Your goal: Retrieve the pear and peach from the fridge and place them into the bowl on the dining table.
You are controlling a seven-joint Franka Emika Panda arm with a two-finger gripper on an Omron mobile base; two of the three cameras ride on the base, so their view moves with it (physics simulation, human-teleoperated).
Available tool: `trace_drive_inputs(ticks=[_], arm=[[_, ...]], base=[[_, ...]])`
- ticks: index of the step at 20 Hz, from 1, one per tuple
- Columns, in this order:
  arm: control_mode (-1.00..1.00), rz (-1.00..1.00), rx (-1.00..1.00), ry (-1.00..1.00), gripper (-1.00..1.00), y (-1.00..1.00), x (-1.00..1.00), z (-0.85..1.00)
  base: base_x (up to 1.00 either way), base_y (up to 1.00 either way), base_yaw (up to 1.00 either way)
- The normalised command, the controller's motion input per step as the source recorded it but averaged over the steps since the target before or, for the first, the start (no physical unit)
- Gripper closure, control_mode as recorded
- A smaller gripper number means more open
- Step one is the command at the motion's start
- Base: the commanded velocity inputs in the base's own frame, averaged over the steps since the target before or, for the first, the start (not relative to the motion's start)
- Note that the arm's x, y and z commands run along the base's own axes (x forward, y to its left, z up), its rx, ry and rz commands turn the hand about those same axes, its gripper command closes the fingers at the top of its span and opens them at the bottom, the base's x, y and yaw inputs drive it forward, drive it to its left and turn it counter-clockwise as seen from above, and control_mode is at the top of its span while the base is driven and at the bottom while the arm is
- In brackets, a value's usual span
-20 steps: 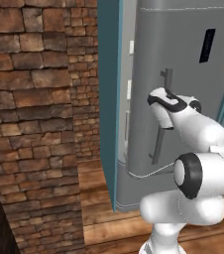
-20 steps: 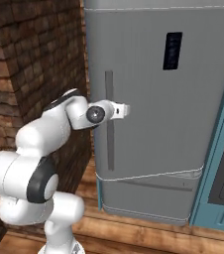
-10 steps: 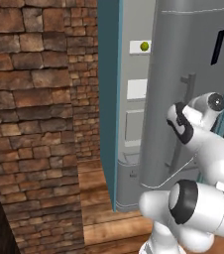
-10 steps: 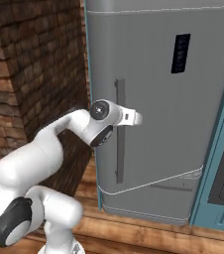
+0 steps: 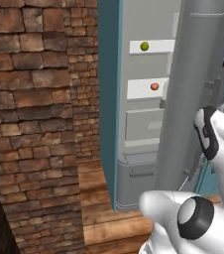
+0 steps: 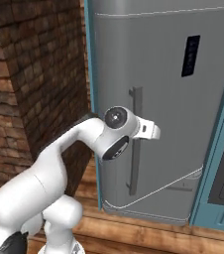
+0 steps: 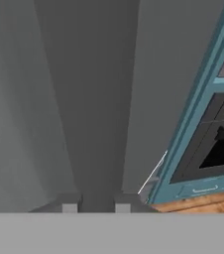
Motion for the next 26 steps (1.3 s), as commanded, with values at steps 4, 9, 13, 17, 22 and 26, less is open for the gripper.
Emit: trace_drive_inputs(ticks=[4, 9, 13, 17, 22, 26], arm=[[-1.00, 0.00, 0.00, -0.04, -1.00, -0.13, -0.64, 0.08], [-1.00, 0.02, -0.07, 0.00, -1.00, 0.40, -0.81, 0.31], [-1.00, 0.00, -0.13, 0.00, -1.00, 0.53, -0.75, 0.55], [-1.00, 0.02, -0.18, 0.02, -1.00, 0.65, -0.38, 0.57], [-1.00, 0.00, -0.13, 0.00, -1.00, 0.46, -0.16, 0.40], [-1.00, 0.00, -0.01, 0.01, -1.00, 0.02, 0.10, 0.21]], base=[[0.00, 0.00, 0.00], [0.00, 0.00, 0.00], [0.00, 0.00, 0.00], [0.00, 0.00, 0.00], [0.00, 0.00, 0.00], [0.00, 0.00, 0.00]])
